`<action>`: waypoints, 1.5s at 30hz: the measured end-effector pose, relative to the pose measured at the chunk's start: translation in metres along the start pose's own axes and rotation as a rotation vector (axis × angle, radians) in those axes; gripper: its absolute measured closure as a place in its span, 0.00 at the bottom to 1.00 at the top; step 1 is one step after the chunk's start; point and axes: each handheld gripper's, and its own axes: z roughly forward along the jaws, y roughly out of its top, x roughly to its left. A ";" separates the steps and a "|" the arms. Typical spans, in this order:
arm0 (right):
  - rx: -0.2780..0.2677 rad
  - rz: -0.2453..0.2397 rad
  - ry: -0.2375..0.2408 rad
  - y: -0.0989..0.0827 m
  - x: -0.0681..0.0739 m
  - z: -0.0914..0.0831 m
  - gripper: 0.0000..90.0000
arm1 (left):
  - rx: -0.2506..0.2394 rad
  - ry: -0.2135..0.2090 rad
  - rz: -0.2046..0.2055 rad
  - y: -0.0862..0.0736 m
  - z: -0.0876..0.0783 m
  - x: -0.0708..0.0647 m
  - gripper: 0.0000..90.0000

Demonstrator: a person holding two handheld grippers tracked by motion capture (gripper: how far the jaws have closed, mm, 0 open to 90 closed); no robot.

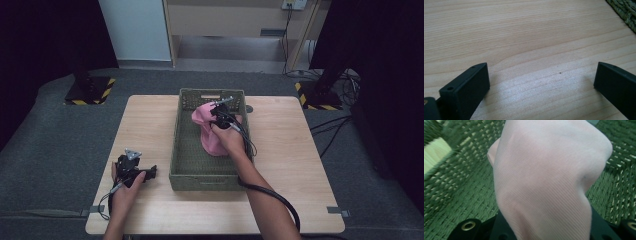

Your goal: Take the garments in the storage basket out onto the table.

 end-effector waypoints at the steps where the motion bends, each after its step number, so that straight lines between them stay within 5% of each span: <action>1: -0.002 -0.005 0.004 0.001 0.001 -0.003 0.77 | 0.000 0.000 0.000 0.000 0.000 0.000 0.00; 26: -0.087 -0.106 0.035 0.021 0.007 -0.065 0.78 | 0.000 0.000 0.000 0.000 0.000 0.000 0.00; 45: -0.133 -0.103 0.050 0.027 -0.005 -0.106 0.78 | -0.003 0.001 -0.004 0.000 0.000 0.000 0.00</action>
